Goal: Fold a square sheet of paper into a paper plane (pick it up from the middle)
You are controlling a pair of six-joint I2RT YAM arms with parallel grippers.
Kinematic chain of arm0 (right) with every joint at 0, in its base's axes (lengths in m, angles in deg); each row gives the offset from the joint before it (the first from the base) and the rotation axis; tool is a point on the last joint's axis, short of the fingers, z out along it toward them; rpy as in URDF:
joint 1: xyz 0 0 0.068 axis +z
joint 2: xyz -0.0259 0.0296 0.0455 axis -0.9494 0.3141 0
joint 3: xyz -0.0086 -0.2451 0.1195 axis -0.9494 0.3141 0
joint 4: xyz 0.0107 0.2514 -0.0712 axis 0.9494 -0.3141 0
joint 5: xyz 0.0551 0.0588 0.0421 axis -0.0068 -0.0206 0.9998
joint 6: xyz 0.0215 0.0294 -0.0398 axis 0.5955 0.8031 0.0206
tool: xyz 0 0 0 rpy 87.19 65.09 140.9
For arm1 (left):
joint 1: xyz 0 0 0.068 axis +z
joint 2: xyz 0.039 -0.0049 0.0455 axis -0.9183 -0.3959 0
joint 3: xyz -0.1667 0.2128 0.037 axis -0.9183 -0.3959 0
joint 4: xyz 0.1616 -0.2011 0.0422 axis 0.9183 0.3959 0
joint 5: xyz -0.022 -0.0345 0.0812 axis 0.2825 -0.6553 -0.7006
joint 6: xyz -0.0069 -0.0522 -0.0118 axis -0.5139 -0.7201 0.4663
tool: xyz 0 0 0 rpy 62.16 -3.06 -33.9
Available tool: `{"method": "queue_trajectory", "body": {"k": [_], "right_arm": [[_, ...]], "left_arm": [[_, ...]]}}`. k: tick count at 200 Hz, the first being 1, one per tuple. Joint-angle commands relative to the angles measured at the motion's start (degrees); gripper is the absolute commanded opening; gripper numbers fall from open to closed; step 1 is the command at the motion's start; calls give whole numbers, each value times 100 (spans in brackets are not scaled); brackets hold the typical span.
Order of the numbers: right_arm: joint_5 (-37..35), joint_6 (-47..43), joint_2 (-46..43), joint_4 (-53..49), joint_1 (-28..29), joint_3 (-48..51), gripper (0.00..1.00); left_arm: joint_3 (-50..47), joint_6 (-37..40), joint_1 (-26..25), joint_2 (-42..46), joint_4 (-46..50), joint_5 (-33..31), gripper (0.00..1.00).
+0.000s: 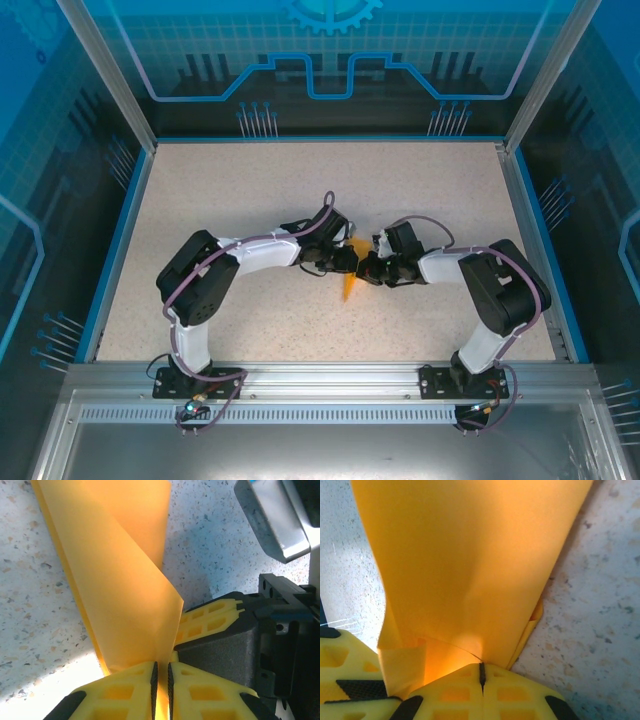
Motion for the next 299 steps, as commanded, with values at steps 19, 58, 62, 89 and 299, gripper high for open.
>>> {"method": "queue_trajectory", "body": {"k": [19, 58, 62, 89, 299], "right_arm": [[106, 160, 21, 42, -153, 297, 3], [335, 403, 4, 445, -232, 478, 3], [349, 420, 3, 481, -240, 497, 3], [502, 587, 89, 805, -300, 620, 2], [452, 529, 56, 616, -418, 625, 1]], "left_arm": [[-72, 81, -62, -154, -64, 239, 16], [-137, 36, -58, -263, -215, 326, 17], [-151, 23, -64, -273, -241, 337, 17], [-181, -37, -63, -352, -350, 406, 18], [-469, 281, 2, 557, -143, 121, 38]]}}
